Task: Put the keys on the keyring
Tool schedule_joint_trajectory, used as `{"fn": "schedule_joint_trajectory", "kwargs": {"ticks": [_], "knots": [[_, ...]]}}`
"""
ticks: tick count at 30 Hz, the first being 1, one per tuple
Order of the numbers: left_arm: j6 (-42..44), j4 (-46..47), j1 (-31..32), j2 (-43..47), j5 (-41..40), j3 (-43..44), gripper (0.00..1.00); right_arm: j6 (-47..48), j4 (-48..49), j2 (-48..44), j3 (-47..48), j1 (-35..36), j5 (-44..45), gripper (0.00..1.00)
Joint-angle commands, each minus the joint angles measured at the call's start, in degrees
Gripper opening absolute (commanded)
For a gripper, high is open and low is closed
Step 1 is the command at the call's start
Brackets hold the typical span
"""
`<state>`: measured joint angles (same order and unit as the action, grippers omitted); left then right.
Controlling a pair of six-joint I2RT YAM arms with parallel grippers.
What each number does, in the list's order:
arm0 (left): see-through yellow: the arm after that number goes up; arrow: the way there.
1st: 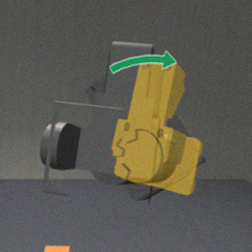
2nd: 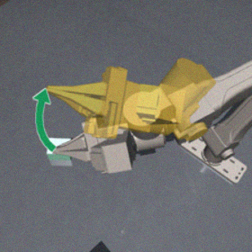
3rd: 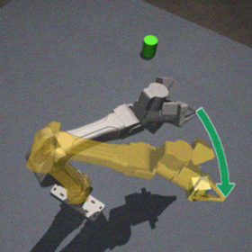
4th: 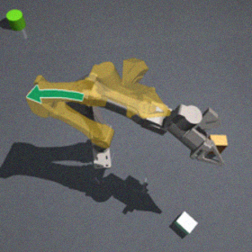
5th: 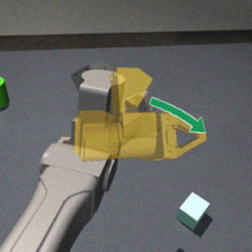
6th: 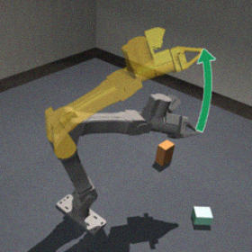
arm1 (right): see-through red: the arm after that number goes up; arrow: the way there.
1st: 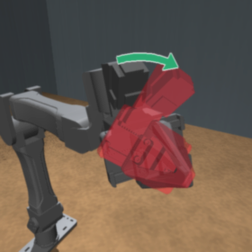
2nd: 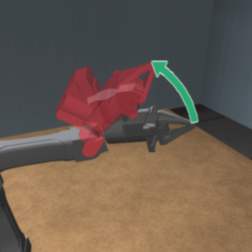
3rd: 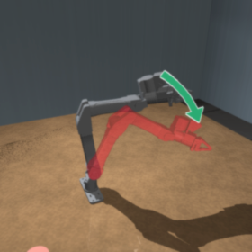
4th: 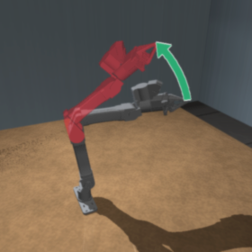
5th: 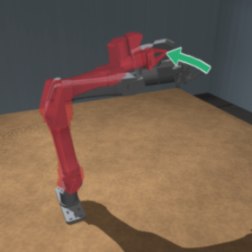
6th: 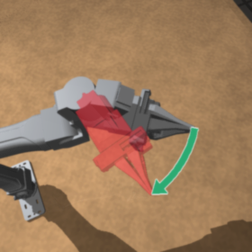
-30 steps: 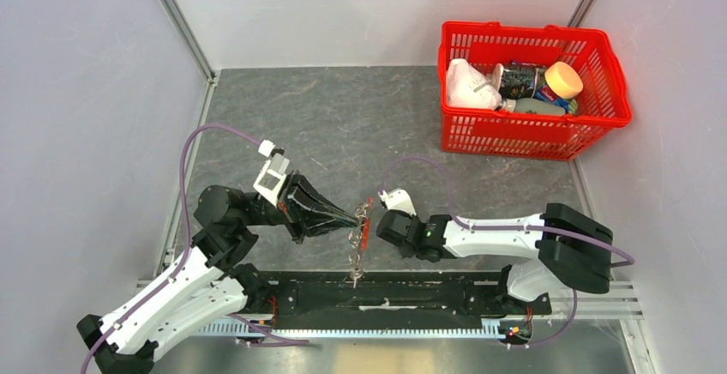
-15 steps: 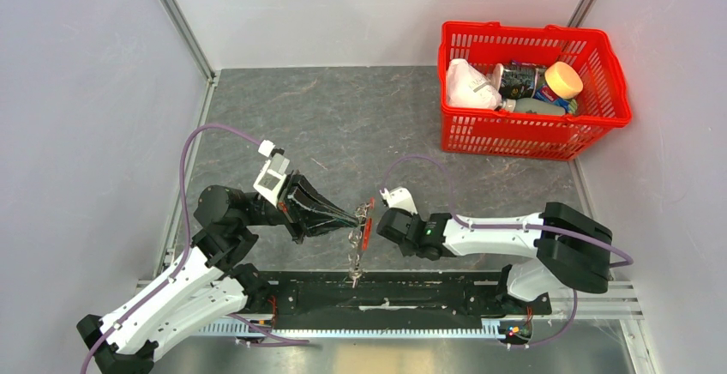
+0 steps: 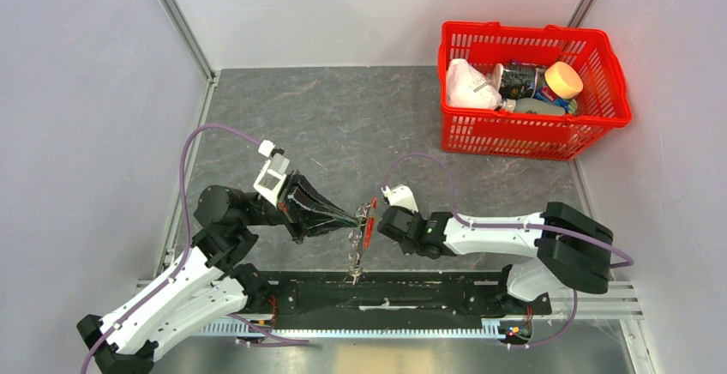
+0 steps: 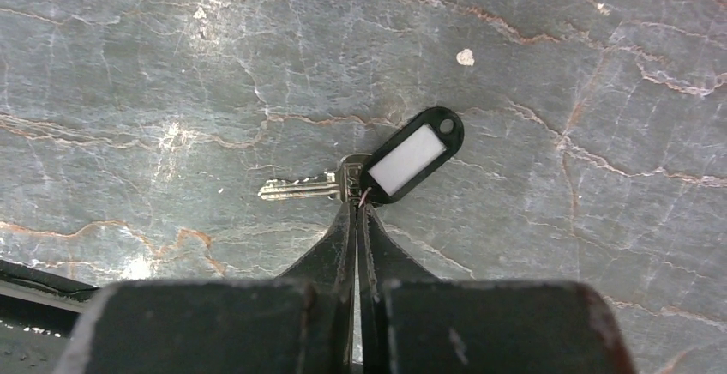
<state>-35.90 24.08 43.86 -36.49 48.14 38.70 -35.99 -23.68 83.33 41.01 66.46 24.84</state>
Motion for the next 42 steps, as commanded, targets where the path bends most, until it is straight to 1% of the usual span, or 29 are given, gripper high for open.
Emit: {"fn": "schedule_joint_trajectory", "kwargs": {"ticks": [1,6,16,24,29,33,42], "knots": [[1.9,1.8,0.3,0.3,-0.8,0.8,0.02,-0.5,-0.1,-1.2,0.1,-0.3,1.7,0.0],[2.1,1.8,0.3,0.2,-0.9,0.8,0.02,0.5,-2.8,-4.3,1.2,-0.3,1.9,0.0],[2.0,1.8,0.3,0.8,-0.9,0.8,0.02,2.9,-6.3,-19.2,2.0,-0.3,-2.4,0.0],[1.9,1.9,0.3,1.4,-0.9,0.7,0.02,6.8,-10.9,-28.3,4.4,-0.3,-5.3,0.0],[1.7,2.2,0.3,1.4,-0.8,0.7,0.02,10.4,-13.3,-33.1,6.9,-0.3,-9.5,0.0],[1.3,2.7,0.3,1.4,-0.6,0.5,0.02,13.3,-14.7,-36.1,9.3,-0.3,-14.5,0.0],[0.9,3.2,0.3,1.5,0.0,0.6,0.02,18.9,-20.0,-37.8,17.8,-0.3,-27.0,0.0]]}}
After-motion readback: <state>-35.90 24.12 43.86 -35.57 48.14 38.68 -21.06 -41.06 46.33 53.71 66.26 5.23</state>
